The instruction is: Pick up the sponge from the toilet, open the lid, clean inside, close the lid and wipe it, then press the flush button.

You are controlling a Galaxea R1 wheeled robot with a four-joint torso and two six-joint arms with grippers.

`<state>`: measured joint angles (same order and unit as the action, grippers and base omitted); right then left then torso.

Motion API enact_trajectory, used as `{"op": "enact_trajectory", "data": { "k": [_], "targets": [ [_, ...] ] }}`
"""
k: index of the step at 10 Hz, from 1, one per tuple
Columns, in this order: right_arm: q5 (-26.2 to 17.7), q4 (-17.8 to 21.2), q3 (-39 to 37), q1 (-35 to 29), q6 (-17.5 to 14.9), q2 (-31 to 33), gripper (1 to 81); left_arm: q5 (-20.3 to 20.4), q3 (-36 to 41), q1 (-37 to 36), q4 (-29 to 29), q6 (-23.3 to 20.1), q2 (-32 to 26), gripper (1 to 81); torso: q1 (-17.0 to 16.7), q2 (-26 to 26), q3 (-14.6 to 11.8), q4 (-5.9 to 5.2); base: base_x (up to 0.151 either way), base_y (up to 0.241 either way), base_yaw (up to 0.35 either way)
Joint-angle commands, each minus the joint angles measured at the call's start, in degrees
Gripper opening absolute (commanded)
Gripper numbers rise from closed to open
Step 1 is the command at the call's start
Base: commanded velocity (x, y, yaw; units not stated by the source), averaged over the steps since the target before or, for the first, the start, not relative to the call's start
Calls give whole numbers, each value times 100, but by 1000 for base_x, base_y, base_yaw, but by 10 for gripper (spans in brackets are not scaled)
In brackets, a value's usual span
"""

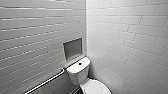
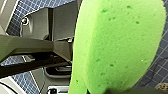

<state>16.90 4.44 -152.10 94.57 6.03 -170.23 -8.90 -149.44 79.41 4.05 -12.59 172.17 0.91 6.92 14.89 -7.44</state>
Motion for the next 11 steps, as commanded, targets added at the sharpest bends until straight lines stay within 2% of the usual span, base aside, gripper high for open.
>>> {"op": "enact_trajectory", "data": {
  "k": [1,2,3,4,5,6,7,8,10,11],
  "targets": [
    [-326,-48,-3,-188,3,-31,10,-358,20,-308,26,-33,-15,811,0,15,0,0,0,0,0],
    [-458,-22,-3,-224,3,-40,10,-358,20,-307,17,-33,-15,811,-11,-172,0,0,0,0,0],
    [-565,-13,-3,-268,3,-49,10,-358,20,-307,17,-33,-7,811,-13,-282,-374,0,0,0,0],
    [-591,-4,-3,-303,3,-66,10,-367,20,-307,44,-15,-7,811,-20,-330,-552,0,0,0,0],
    [-609,-4,-3,-337,3,-93,10,-393,-6,-307,61,-6,-7,811,-29,-356,-621,0,0,0,0],
    [-775,-4,-11,-408,3,-119,10,-394,-110,-246,79,-6,-7,811,-29,-374,-806,0,0,0,0],
    [-950,-4,-11,-487,12,-128,10,-358,-208,-202,87,2,11,811,-31,-376,-433,0,0,0,0],
    [-1108,-4,-38,-549,3,-93,10,-367,-269,-184,96,2,29,811,-33,-376,-625,0,0,0,0],
    [-1530,31,-152,-593,73,-75,10,-367,-322,-158,219,2,20,811,-42,-374,-752,0,0,0,0],
    [-1558,22,-161,-566,73,-119,10,-358,-340,-158,228,2,46,811,-44,-374,-769,0,0,0,0]
  ]
}}
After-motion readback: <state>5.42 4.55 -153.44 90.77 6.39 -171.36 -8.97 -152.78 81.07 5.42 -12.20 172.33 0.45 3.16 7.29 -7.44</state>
